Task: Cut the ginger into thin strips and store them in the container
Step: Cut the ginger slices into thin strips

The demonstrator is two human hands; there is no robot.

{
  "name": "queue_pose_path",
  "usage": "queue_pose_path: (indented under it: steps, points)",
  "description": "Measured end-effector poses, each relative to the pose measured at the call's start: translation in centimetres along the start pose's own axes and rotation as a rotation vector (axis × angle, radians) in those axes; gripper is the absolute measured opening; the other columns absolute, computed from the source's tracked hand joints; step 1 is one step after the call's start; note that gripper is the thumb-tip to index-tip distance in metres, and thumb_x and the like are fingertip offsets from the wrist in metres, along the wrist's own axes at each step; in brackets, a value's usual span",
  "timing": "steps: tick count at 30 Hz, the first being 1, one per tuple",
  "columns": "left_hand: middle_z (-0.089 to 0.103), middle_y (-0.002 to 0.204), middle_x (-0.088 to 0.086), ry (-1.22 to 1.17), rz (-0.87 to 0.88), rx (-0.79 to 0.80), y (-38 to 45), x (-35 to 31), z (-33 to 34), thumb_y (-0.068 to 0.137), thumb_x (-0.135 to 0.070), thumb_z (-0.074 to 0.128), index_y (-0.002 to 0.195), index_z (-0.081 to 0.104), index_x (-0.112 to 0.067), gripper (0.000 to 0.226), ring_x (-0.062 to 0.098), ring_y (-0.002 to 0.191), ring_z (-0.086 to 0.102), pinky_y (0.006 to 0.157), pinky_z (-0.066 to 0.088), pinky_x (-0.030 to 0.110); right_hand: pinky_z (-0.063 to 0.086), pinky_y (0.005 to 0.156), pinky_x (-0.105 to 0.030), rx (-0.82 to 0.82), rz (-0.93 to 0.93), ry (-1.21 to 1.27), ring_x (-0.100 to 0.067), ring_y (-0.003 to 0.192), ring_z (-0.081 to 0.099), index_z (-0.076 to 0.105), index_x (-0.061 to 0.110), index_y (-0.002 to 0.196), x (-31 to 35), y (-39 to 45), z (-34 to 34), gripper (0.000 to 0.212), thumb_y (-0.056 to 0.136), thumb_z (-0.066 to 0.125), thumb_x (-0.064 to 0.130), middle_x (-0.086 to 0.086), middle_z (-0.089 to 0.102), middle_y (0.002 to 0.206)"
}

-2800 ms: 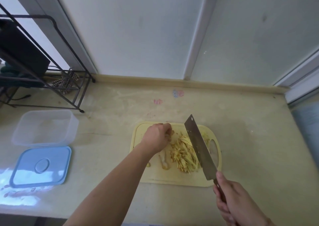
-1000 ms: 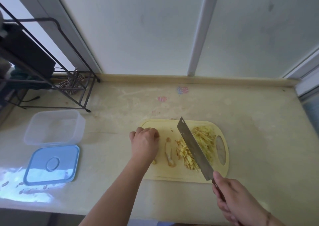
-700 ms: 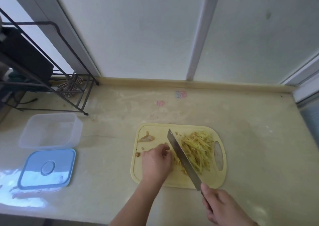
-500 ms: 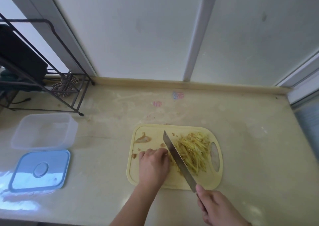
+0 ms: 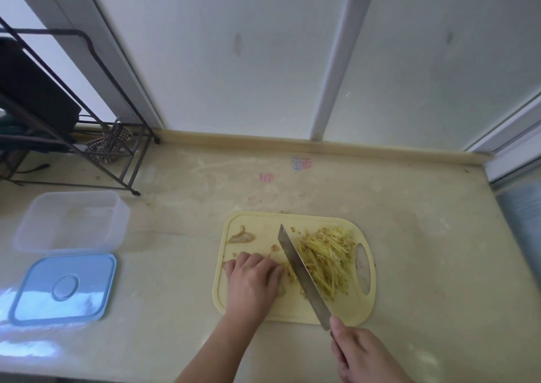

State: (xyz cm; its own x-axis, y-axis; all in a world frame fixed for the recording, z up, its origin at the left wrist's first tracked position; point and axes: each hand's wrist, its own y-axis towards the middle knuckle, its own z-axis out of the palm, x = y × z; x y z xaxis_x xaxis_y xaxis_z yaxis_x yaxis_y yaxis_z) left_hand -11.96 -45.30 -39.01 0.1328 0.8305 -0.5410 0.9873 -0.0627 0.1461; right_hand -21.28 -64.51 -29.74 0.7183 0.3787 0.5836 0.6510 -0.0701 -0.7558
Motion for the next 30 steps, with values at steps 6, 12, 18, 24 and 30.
queue_pose_path:
  steps: [6, 12, 18, 24, 30]
  points:
    - [0.071, 0.094, -0.005, 0.042, -0.023, -0.016, 2.6, 2.2, -1.3, 0.079, -0.024, 0.060, 0.091, 0.076, -0.021, 0.020, 0.028, 0.091, 0.063, 0.080, 0.040, 0.038, 0.025, 0.042, -0.022, 0.033, 0.019, 0.163, -0.015, 0.038, 0.031, 0.045, 0.010, 0.069, 0.9, -0.8, 1.0, 0.052, 0.097, 0.040, 0.053, -0.005, 0.035, 0.049]
    - [0.069, 0.089, -0.006, 0.084, 0.106, 0.111, 5.0, 2.7, -1.2, 0.078, -0.032, 0.070, 0.091, 0.079, -0.024, 0.018, 0.029, 0.089, 0.061, 0.080, 0.037, 0.042, 0.023, 0.038, -0.017, 0.012, -0.001, 0.249, -0.015, 0.032, 0.027, 0.045, 0.007, 0.067, 1.7, -1.3, 1.7, 0.055, 0.090, 0.040, 0.058, -0.009, 0.032, 0.047]
    - [0.066, 0.087, -0.008, 0.049, 0.162, 0.105, 5.0, 2.5, -0.7, 0.081, -0.025, 0.068, 0.089, 0.078, -0.027, 0.013, 0.026, 0.085, 0.058, 0.078, 0.032, 0.038, 0.024, 0.039, -0.020, 0.030, 0.012, 0.254, -0.016, 0.034, 0.027, 0.044, 0.007, 0.067, 1.5, -1.2, 2.9, 0.057, 0.092, 0.038, 0.058, -0.008, 0.033, 0.048]
    - [0.066, 0.084, -0.008, 0.083, 0.230, 0.123, 5.4, 2.4, -0.5, 0.087, -0.026, 0.063, 0.092, 0.076, -0.024, 0.014, 0.027, 0.085, 0.058, 0.076, 0.034, 0.040, 0.023, 0.039, -0.020, 0.049, 0.048, 0.286, -0.016, 0.034, 0.026, 0.042, 0.006, 0.068, 1.2, -1.0, 4.0, 0.059, 0.087, 0.039, 0.062, -0.009, 0.029, 0.049]
    - [0.063, 0.079, -0.008, 0.132, 0.383, 0.109, 6.3, 2.8, -0.6, 0.089, -0.031, 0.056, 0.087, 0.075, -0.025, 0.019, 0.025, 0.083, 0.055, 0.076, 0.025, 0.037, 0.024, 0.043, -0.025, 0.034, 0.056, 0.274, -0.016, 0.038, 0.026, 0.041, 0.010, 0.069, 1.3, -0.7, 4.2, 0.061, 0.079, 0.038, 0.070, -0.009, 0.029, 0.052]
